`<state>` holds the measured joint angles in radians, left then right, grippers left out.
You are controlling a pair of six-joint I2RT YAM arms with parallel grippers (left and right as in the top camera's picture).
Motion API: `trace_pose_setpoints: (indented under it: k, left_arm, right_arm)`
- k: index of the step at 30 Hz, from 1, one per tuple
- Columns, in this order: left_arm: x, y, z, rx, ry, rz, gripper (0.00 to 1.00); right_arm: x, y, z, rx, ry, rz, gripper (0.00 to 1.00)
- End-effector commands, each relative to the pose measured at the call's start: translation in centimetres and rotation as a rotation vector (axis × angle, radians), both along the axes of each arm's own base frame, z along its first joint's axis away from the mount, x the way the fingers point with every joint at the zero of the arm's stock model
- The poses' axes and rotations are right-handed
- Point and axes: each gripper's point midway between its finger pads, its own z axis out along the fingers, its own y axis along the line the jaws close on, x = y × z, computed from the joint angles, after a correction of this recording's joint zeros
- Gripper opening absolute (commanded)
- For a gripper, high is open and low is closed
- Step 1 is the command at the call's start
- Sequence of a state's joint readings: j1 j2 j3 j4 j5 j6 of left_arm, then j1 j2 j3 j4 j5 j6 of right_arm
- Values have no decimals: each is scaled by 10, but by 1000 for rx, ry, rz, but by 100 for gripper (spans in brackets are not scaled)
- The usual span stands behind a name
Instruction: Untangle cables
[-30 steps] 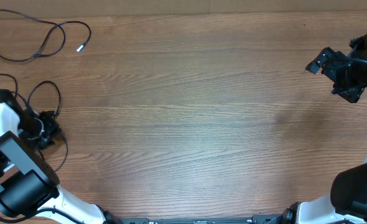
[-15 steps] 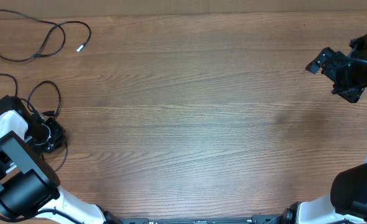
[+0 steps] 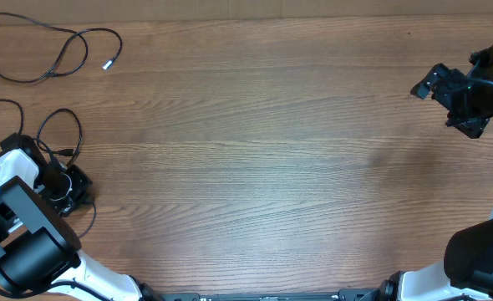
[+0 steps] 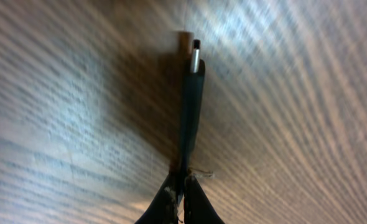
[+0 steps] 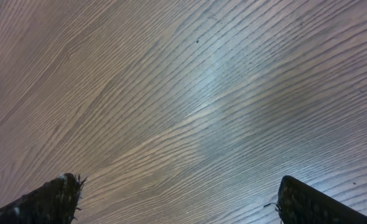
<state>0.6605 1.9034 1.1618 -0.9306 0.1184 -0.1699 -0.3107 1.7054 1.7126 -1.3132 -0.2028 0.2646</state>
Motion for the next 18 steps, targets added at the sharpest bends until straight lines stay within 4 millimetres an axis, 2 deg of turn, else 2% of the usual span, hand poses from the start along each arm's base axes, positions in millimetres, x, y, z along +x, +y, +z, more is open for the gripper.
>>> trace_pose_setpoints:
  k: [1, 2, 4, 7, 10, 13, 14, 18]
  left_arm:
    - [-14, -6, -6, -13, 60, 32, 4]
    - [-14, -5, -5, -13, 60, 38, 4]
    - [-14, -1, -2, -12, 58, 52, 14]
    - [-13, 9, 9, -8, 55, 72, 14]
    - [-7, 20, 26, 2, 45, 86, 27]
    - [4, 30, 49, 19, 22, 89, 43]
    - [12, 37, 66, 34, 0, 90, 50]
    - [29, 38, 101, 41, -102, 83, 52]
  right_arm:
    - [1, 0, 0, -2, -3, 4, 100]
    - [1, 0, 0, -2, -3, 4, 100]
    - [1, 0, 0, -2, -3, 4, 100]
    - [1, 0, 0, -2, -3, 4, 100]
    - [1, 0, 0, -2, -4, 5, 100]
    - [1, 0, 0, -2, -3, 4, 100]
    - [1, 0, 0, -2, -3, 4, 100]
    - [1, 0, 0, -2, -3, 4, 100]
